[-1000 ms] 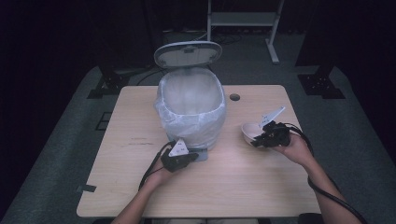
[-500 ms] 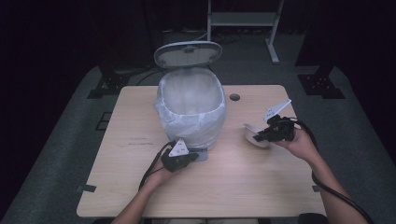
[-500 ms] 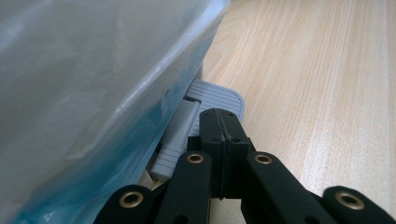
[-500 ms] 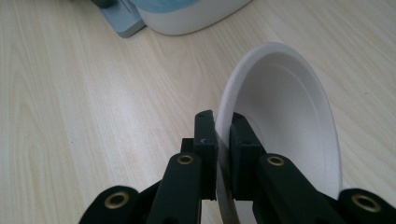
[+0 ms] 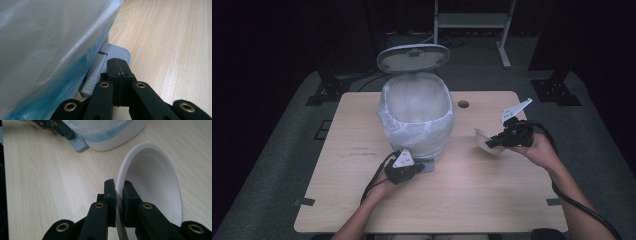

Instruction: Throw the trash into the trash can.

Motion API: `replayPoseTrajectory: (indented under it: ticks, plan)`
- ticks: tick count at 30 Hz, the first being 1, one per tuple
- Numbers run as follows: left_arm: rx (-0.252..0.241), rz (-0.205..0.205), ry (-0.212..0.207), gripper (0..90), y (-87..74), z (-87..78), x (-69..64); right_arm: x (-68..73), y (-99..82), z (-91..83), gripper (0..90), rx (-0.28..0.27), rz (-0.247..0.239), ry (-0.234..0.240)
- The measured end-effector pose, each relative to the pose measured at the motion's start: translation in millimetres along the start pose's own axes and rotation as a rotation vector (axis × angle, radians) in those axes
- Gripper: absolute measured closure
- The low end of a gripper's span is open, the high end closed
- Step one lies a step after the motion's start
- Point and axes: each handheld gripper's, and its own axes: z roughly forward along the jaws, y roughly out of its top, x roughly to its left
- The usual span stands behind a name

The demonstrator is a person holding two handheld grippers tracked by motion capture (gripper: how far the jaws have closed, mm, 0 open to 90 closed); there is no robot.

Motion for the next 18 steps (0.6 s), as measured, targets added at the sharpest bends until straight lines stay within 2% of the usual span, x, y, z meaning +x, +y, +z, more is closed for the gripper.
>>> replayPoseTrajectory:
  ticks: [13,18]
  plan:
    - [0.006,-0.001,-0.003,90.0,0.1,-0.1,0.3,6.8,17.0,-28.5,83.0,-0.03,-0.01,0.011]
    - [0.006,-0.002,-0.002,90.0,0.2,0.0,0.3,9.4,24.4,-40.5,83.0,-0.029,-0.015,-0.002]
